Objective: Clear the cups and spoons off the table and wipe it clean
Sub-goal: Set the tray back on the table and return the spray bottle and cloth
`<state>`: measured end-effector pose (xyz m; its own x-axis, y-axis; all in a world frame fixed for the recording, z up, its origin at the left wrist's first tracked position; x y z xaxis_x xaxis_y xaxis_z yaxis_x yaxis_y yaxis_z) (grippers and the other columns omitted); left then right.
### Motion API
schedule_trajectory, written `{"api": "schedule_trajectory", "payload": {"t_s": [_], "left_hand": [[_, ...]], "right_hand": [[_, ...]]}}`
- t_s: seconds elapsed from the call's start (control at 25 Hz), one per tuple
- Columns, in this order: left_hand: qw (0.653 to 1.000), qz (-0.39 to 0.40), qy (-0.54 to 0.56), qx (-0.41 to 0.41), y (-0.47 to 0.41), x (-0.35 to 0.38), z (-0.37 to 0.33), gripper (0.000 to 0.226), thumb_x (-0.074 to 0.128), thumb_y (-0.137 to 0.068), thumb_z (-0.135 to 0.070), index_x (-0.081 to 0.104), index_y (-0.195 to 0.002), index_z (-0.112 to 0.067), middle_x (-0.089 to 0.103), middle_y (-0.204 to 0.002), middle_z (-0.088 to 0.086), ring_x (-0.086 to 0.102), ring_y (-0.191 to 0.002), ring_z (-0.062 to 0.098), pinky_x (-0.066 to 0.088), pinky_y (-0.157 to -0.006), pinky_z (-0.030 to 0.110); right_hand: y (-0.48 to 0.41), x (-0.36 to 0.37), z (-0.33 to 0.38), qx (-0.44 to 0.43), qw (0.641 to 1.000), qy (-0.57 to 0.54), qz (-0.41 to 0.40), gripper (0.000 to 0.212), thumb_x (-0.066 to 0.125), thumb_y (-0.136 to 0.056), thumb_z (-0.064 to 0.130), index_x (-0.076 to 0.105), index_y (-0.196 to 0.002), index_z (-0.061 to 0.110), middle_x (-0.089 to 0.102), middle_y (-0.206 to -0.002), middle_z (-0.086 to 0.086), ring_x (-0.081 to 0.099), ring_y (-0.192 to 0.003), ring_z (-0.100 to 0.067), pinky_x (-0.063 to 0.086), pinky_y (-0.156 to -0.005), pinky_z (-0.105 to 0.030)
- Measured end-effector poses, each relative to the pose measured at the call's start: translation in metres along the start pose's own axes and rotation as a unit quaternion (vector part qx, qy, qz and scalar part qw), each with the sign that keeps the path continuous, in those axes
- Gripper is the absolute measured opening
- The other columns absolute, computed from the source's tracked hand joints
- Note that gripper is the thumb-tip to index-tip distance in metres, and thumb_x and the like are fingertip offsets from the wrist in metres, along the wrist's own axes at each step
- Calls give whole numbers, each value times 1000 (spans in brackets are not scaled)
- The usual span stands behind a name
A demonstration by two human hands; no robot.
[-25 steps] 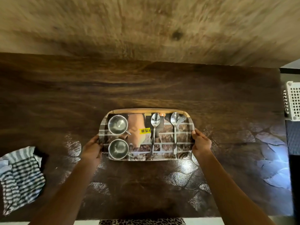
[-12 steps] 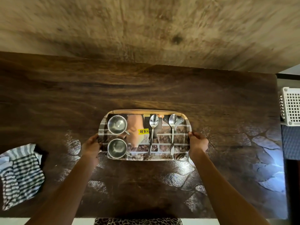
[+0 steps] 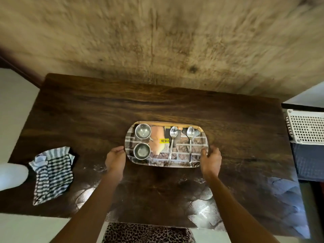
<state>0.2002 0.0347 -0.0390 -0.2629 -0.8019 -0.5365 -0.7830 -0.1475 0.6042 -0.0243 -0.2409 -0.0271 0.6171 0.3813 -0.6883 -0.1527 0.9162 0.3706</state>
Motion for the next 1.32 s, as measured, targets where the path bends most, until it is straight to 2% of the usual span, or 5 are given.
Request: {"api": "schedule_trajectory", "payload": {"t_s": [0.36, 0.64, 1.0, 1.12, 1.32], "left_hand": [[981, 33, 49, 186, 103, -153, 21, 24, 49, -91, -3, 61, -111, -9, 62, -116, 7, 56, -109, 22, 41, -89, 26], [929, -129, 90, 335, 153, -315, 50, 41, 63, -84, -9, 51, -123, -6, 56, -123, 13, 51, -116, 26, 39, -97, 31], [931, -193, 64, 301, 95, -405, 97, 84, 82, -66, -20, 35, -134, -4, 42, -136, 17, 35, -128, 31, 34, -105, 45], [951, -168, 29, 259, 45, -411, 110, 92, 83, -65, -22, 30, -138, -4, 36, -142, 18, 24, -136, 33, 28, -110, 49], [974, -97, -47, 200, -57, -402, 123, 99, 82, -65, -32, 23, -142, -8, 27, -149, 14, 12, -141, 34, 20, -112, 51]], "right_hand": [[168, -34, 60, -152, 984, -88, -36, 42, 54, -92, 24, 46, -130, 6, 51, -131, -11, 44, -124, -26, 38, -105, -39], [323, -8, 88, -215, 969, -124, 6, 45, 55, -92, 26, 43, -133, 11, 50, -133, -8, 46, -123, -23, 40, -104, -37], [440, 115, 139, -341, 934, -14, 108, 65, 55, -92, 33, 25, -146, 12, 12, -157, -2, 4, -145, -14, 13, -116, -30], [451, 167, 154, -363, 921, 33, 138, 76, 55, -91, 37, 13, -149, 13, 1, -158, -1, -7, -144, -12, 5, -117, -31], [443, 264, 155, -304, 921, 110, 216, 84, 51, -90, 45, -1, -149, 16, -7, -158, -2, -13, -144, -17, -3, -116, -31]]}}
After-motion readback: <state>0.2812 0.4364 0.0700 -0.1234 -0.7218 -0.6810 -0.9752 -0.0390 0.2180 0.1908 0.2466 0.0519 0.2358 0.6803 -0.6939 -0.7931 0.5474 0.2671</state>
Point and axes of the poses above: each hand's wrist, its own y-axis away from the middle knuckle, its own x-axis out of the palm, z = x × y, the point moved 6 cm from there along -y, towards the middle knuckle
